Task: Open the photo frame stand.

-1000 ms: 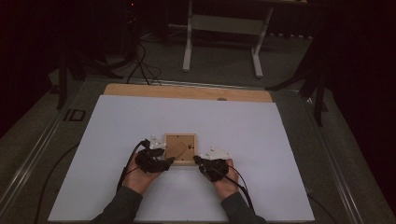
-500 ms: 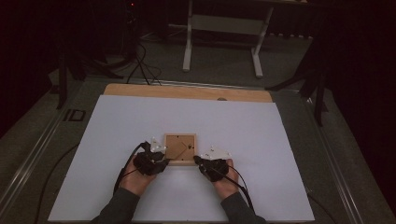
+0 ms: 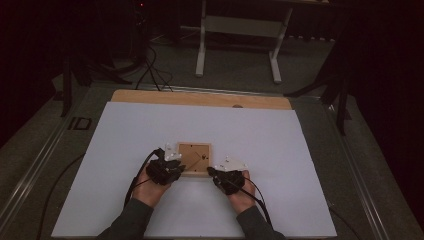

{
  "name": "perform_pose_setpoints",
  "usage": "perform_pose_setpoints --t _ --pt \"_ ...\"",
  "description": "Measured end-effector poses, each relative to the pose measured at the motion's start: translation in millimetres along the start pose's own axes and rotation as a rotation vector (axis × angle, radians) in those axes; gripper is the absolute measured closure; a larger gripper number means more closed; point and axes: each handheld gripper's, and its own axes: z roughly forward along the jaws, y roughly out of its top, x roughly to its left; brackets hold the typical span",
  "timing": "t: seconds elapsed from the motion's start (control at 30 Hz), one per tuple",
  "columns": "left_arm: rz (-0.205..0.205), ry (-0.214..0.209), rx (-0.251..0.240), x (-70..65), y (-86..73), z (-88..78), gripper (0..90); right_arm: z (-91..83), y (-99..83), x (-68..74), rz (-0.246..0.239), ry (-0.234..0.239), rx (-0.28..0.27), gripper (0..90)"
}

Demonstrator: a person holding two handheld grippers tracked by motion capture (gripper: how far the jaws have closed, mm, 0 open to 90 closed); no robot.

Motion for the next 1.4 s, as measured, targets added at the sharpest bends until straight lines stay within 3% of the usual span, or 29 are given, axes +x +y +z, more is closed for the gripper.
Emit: perform_pose_setpoints --t 0.13,0.23,0.47,0.77,1.0,1.13,1.23,1.4 --pt "0.02 0.039 0.007 -1.2 -1.3 0.2 69.3 -0.1 -0.1 0.1 -0.001 -0.001 0.0 89.7" --pt "0.006 0.045 0.012 1.2 -5.5 0.0 67.3 0.0 -0.1 -0.2 -0.001 0.001 -0.001 89.7" --pt "-0.014 0.025 0.055 7.0 -12.5 6.3 60.9 0.0 -0.1 -0.3 -0.004 0.001 0.0 89.7" --pt "0.007 0.021 0.075 4.2 -11.4 6.4 67.4 -0.1 -0.1 -0.2 -0.006 0.001 0.0 89.7" --pt "0.036 0.053 0.099 1.2 -10.6 7.1 68.0 -0.1 -0.2 -0.2 -0.006 0.001 0.0 89.7" --pt "0.023 0.045 0.092 2.5 -8.8 6.0 71.5 -0.1 -0.1 -0.2 -0.007 0.001 0.0 89.7" --pt "0.028 0.061 0.089 1.5 -5.6 6.5 71.5 -0.1 -0.1 0.2 -0.006 0.001 0.0 89.6" --pt "0.013 0.04 0.056 1.9 3.1 2.6 71.6 0.0 -0.1 0.4 -0.007 0.001 0.0 89.6"
